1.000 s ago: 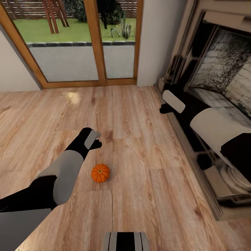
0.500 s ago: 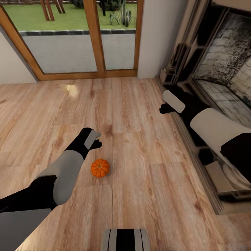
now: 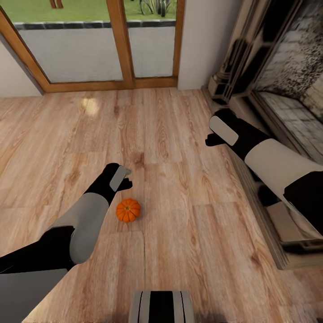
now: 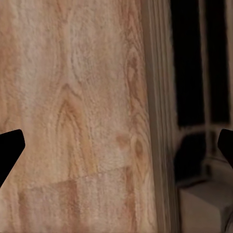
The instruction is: Place each of the two pumpkins and all three candles from the living room inside a cabinet in the living room (use any cabinet), then make sure every cabinet is closed, and position the cauldron so it is next to a table in the living room.
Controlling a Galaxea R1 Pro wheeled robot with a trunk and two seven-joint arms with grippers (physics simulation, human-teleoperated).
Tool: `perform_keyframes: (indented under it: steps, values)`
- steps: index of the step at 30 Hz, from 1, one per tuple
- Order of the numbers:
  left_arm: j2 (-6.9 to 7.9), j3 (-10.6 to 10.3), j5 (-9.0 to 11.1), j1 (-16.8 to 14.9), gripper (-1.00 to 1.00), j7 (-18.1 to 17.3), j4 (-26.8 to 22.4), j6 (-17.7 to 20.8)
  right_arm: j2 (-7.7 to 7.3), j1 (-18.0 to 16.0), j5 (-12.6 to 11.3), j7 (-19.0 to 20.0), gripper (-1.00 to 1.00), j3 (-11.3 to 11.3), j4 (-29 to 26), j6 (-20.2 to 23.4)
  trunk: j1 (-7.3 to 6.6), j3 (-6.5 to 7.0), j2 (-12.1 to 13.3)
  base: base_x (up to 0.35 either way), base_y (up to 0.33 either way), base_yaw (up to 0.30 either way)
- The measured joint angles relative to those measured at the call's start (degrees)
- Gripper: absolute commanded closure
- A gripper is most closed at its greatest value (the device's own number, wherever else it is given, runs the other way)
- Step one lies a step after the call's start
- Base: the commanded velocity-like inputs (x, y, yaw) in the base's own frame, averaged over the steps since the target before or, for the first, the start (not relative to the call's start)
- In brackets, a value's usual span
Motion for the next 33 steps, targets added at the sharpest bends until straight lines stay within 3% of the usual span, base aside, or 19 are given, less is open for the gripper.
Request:
perform_keyframes:
  steps: [13,24,33]
  values:
    - [0.0,0.1,0.05,0.0,-1.0,-1.54,-0.23,0.01,-0.02,0.01,0.12,0.0,-1.0,0.18,0.0,-0.08,0.05,-0.45,-0.03,0.0,0.0,0.0]
    - [0.0,0.1,0.06,0.0,-1.0,-1.55,-0.23,-0.06,-0.02,0.0,0.08,0.0,-1.0,0.16,0.0,-0.04,0.33,-2.88,-0.17,0.0,0.0,0.0]
    - [0.0,0.18,0.12,0.0,-1.0,-1.74,-0.16,-0.07,-0.01,-1.49,0.21,0.0,-1.0,-0.08,-0.02,0.14,0.33,-2.88,-0.18,0.0,0.0,0.0]
